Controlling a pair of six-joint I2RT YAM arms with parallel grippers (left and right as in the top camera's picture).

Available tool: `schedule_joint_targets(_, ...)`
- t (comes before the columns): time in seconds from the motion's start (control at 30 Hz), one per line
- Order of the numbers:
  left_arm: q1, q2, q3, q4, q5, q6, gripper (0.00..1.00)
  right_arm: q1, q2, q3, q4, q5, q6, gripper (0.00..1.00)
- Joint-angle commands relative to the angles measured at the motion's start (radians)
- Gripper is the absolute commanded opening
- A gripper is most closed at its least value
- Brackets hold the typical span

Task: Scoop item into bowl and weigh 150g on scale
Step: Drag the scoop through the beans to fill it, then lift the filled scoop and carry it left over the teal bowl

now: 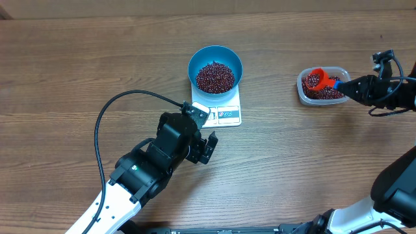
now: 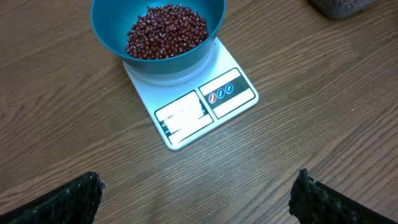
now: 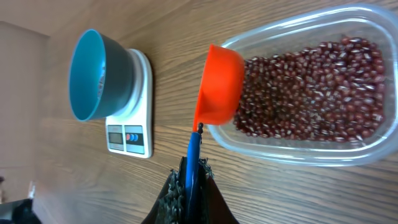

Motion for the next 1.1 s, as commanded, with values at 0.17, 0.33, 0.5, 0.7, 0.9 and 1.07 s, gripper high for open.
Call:
schedule_joint_targets(0.17, 0.005, 0.007, 0.0, 0.002, 0.011, 0.016, 1.0, -0.002, 0.002, 0.01, -0.006, -0.129, -0.01, 0.04)
schedule_joint_targets(0.33, 0.005, 0.007, 0.0, 0.002, 0.011, 0.016, 0.99, 0.002, 0.002, 0.01, -0.006, -0.188, -0.01, 0.04)
schedule_joint_targets(0.5, 0.005, 0.007, 0.0, 0.002, 0.011, 0.016, 1.0, 0.023, 0.002, 0.01, -0.006, -0.235, -0.011, 0.04)
schedule_joint_targets(0.7, 0.005, 0.007, 0.0, 0.002, 0.011, 0.015, 1.0, 0.083, 0.002, 0.01, -0.004, -0.26, -0.013, 0.04)
schedule_joint_targets(0.9, 0.005, 0.007, 0.0, 0.002, 0.011, 0.015, 1.0, 0.176, 0.002, 0.01, 0.018, -0.268, -0.011, 0.04)
schedule_joint_targets(1.07, 0.005, 0.007, 0.0, 0.002, 0.012, 0.015, 1.0, 0.254, 0.002, 0.01, 0.063, -0.304, -0.004, 0.04)
